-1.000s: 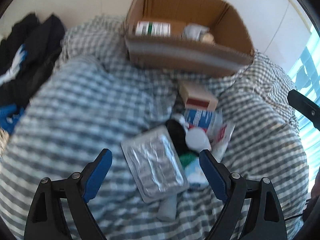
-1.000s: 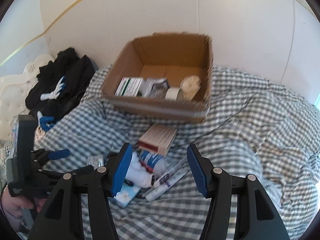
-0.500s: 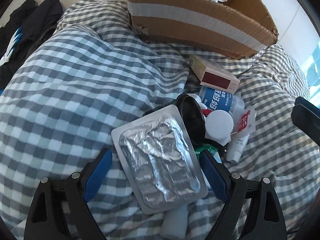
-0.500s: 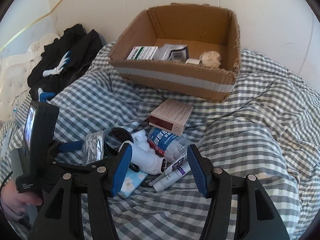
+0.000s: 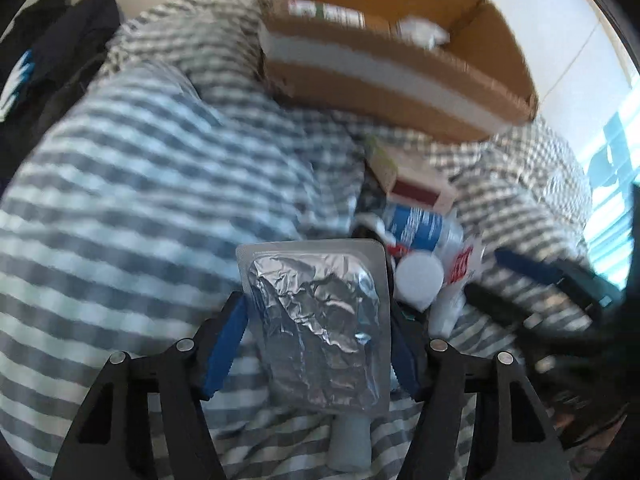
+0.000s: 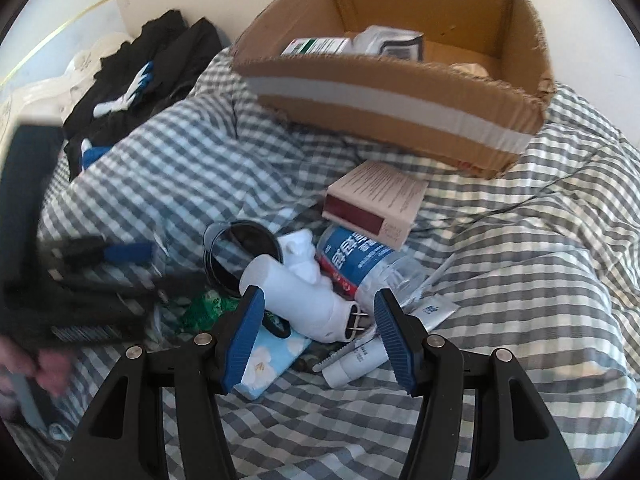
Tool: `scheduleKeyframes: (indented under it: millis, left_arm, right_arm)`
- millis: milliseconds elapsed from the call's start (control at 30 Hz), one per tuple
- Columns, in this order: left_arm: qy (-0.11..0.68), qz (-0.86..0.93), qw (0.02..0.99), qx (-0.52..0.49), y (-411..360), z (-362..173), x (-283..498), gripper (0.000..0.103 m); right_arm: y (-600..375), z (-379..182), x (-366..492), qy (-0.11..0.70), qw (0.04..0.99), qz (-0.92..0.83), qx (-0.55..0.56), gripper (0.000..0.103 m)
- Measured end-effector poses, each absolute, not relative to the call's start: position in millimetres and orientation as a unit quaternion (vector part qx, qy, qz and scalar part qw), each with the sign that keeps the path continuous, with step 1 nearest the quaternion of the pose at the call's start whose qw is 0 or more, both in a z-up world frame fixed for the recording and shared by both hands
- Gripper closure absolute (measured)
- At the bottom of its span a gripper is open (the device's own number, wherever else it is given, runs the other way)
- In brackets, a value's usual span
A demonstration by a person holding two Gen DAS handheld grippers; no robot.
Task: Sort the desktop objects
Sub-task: 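Grasp the foil blister pack with left tool while right tool grasps the white bottle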
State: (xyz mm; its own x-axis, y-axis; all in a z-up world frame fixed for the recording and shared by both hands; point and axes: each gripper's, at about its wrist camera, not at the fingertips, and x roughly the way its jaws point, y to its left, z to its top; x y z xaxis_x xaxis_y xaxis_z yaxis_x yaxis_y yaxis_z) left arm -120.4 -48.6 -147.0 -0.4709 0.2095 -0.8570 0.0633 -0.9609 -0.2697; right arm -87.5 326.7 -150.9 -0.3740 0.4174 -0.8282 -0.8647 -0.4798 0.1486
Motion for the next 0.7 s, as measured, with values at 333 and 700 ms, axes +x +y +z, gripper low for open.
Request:
scheduleKeyframes:
  millis: [333, 700]
  left_arm:
    - [-0.133, 0.855, 0.033, -0.500, -63, -147, -136, 0.037]
    - [-0.146, 0.849, 0.059, -0.504, -59, -162, -142, 0.037]
  right_arm:
    - [334, -173, -128, 0.269, 0.382, 0.778, -0.420, 0.046]
    - [353, -182, -116, 0.308, 0.399, 0.770, -0.391, 0.064]
